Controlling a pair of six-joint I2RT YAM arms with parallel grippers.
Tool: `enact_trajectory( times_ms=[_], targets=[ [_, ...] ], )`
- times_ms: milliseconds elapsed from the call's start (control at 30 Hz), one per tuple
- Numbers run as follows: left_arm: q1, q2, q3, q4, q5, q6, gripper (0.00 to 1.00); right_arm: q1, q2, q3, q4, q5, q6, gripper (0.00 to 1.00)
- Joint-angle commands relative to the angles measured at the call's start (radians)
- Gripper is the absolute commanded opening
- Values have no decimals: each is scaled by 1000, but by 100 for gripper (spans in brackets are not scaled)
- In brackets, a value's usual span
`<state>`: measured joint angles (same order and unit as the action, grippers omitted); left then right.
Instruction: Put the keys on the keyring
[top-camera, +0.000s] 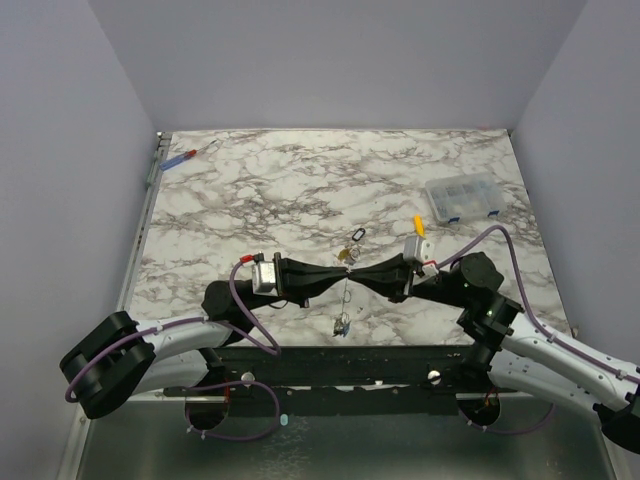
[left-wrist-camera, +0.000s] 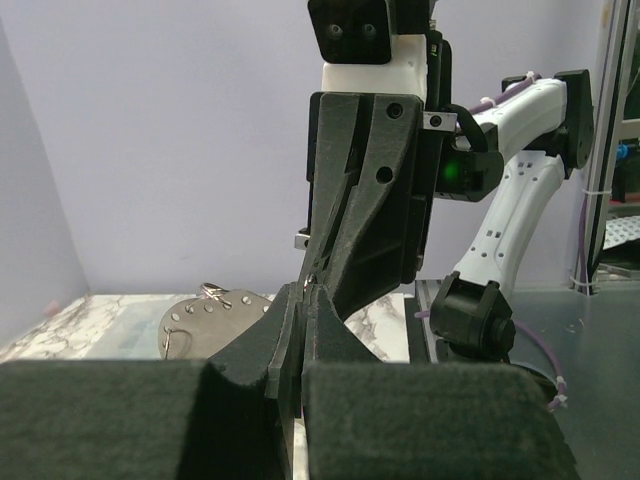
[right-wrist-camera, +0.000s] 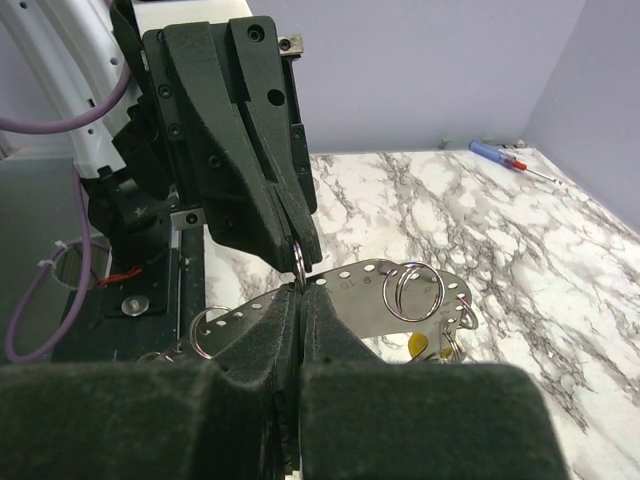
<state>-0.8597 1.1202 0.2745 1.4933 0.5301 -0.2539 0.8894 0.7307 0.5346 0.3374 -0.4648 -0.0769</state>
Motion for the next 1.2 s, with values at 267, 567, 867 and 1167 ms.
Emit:
enact_trajectory(
  times_ms=[267, 567, 867, 1167],
  targets=[
    [-7, -233, -4, -318, -26, 162, 33, 6, -11, 151, -355, 70, -258, 1],
    [-7, -390, 201, -1109, -46, 460, 35, 8, 62, 320, -692, 173, -453, 1],
    [-6, -305, 314, -1272, -79, 548, 32, 39, 173, 470, -909, 344, -578, 1],
    [-11, -192, 370, -1270, -86, 575, 33, 196, 315, 606, -1121, 659, -662, 1]
  ],
)
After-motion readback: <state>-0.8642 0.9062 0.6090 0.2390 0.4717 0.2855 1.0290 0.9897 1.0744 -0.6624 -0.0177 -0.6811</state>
